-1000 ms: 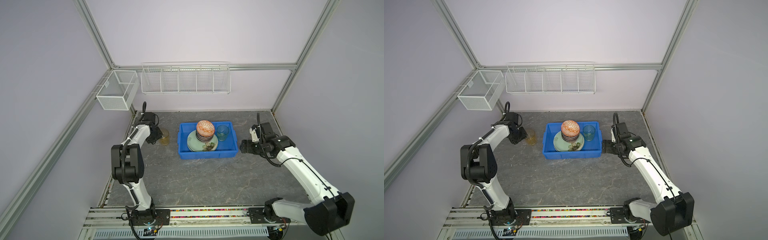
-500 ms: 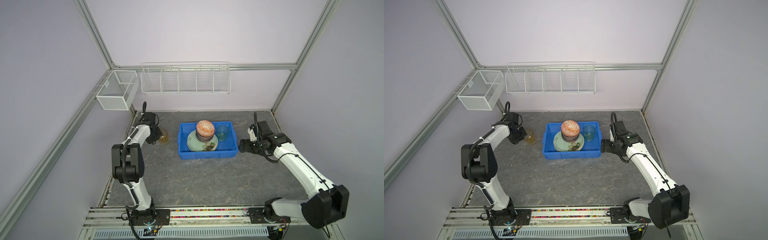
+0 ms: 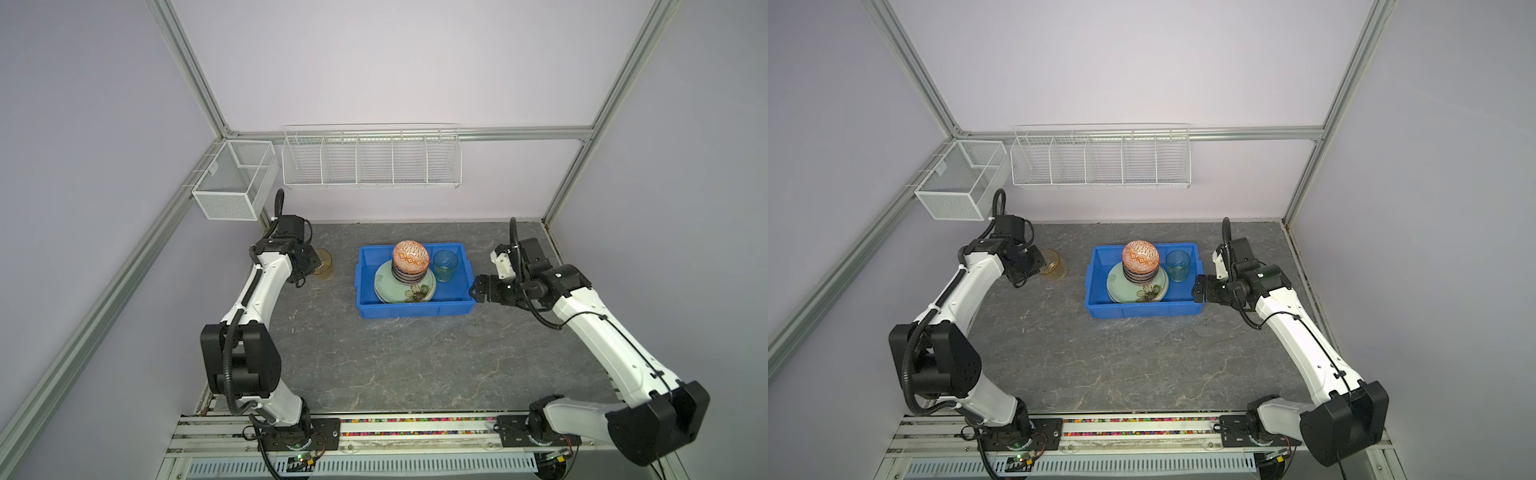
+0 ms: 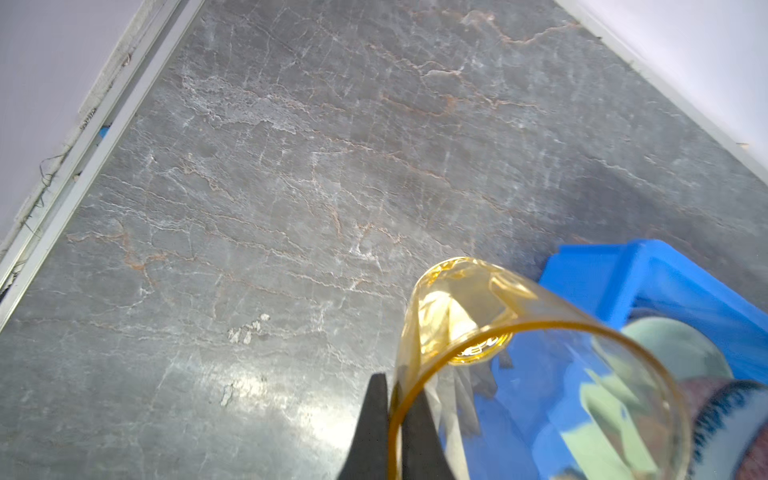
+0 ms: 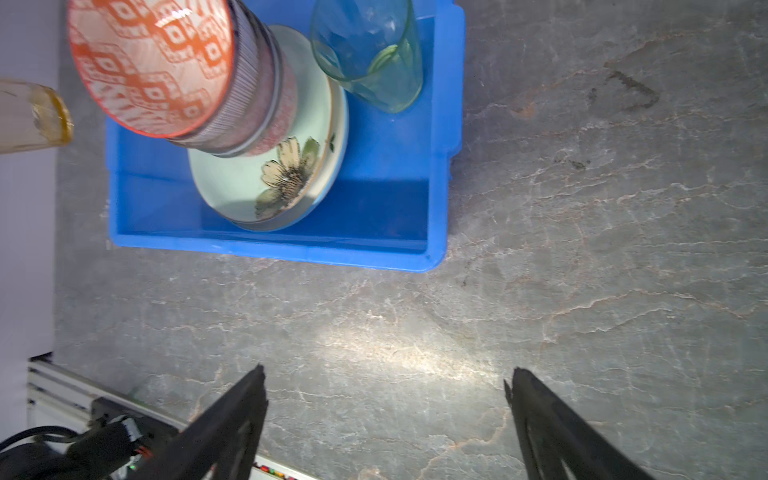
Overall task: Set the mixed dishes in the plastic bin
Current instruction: 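Lift the yellow glass cup with the left gripper toward the right gripper, then close the right gripper on the yellow cup rim beside the left gripper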
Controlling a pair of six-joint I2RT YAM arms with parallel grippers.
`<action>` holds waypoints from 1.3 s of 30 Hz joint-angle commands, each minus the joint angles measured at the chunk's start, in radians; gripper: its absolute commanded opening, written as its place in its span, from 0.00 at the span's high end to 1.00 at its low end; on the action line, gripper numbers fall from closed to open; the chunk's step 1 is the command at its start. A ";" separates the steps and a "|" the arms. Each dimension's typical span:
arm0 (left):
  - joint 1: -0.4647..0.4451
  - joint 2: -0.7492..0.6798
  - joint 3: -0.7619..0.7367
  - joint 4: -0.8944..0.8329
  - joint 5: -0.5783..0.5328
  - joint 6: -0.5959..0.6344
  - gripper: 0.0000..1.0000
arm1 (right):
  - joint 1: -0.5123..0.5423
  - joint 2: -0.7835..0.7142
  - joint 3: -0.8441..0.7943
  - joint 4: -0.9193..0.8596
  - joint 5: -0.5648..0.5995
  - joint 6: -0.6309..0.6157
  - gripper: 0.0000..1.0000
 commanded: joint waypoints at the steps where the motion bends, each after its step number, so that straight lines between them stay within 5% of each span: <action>1: -0.081 -0.050 0.083 -0.124 0.022 0.024 1.00 | 0.043 -0.030 0.032 0.007 -0.040 0.029 0.10; 18: -0.561 -0.067 0.130 -0.148 -0.018 -0.130 1.00 | 0.354 0.110 0.310 -0.066 0.142 0.076 0.22; 26: -0.661 -0.031 0.151 -0.136 -0.022 -0.179 1.00 | 0.436 0.259 0.446 -0.104 0.237 0.093 0.26; 39: -0.676 -0.007 0.149 -0.145 -0.023 -0.186 1.00 | 0.467 0.444 0.611 -0.157 0.290 0.088 0.38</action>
